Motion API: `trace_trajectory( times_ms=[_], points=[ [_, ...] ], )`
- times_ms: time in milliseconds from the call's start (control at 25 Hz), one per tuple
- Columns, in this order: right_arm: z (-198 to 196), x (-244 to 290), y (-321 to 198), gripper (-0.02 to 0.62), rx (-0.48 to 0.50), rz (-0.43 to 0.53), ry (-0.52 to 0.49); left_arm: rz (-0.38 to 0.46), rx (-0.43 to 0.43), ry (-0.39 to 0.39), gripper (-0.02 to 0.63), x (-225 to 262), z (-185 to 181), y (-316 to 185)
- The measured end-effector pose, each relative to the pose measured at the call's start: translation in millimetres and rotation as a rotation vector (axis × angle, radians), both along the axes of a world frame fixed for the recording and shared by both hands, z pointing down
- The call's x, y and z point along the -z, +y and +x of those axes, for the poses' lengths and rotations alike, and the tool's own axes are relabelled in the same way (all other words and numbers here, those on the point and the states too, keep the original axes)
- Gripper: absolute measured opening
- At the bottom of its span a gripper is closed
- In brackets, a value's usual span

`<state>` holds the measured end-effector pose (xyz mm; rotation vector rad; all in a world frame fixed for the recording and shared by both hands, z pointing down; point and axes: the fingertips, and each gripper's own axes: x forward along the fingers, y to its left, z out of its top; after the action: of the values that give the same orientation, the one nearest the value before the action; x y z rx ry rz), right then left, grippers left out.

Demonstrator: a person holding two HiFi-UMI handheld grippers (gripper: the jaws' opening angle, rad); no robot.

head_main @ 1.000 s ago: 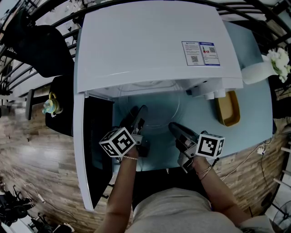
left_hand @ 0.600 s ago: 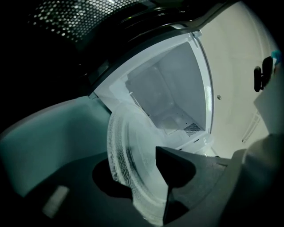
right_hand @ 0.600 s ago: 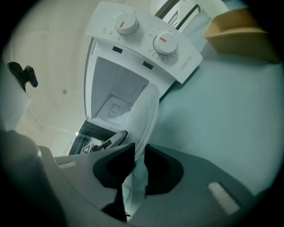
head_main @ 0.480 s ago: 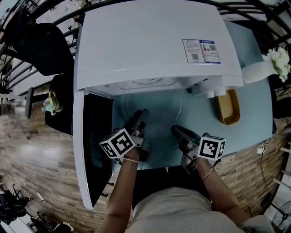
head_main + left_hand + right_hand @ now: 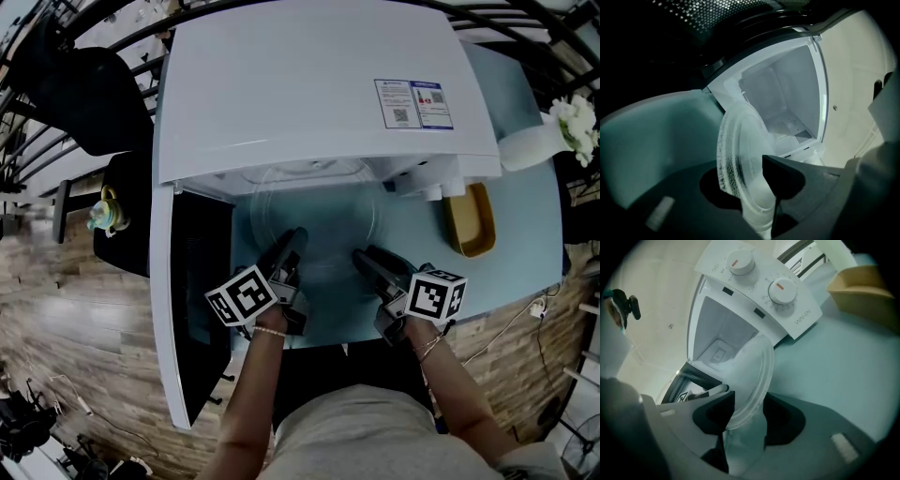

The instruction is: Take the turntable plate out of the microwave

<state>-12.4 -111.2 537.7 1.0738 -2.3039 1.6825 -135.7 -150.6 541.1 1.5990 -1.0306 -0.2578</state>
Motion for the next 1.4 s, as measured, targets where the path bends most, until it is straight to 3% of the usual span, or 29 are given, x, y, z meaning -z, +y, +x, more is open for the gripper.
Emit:
trace_trajectory(
  times_ms=[440,920,1120,1400],
  points=[
    [11,-10,-49,0.245,-0.027,-0.002,0.018,-0.022,-0.026,-0.001,0.139,-3,-1,10],
    [12,-9,-74,0.241,0.002,0.032,0.047,-0.027,-0.031,-0.008,0.135,-4,-5,13],
    [18,-1,-75,0.124,-0.033,0.041,-0.006,-0.025,-0.021,0.027,0.135,-2,-7,12],
    [13,10,-75,0.146,-0.074,0.006,-0.182,-0.023,-0.018,0.048,0.126,2,-7,13]
  ],
)
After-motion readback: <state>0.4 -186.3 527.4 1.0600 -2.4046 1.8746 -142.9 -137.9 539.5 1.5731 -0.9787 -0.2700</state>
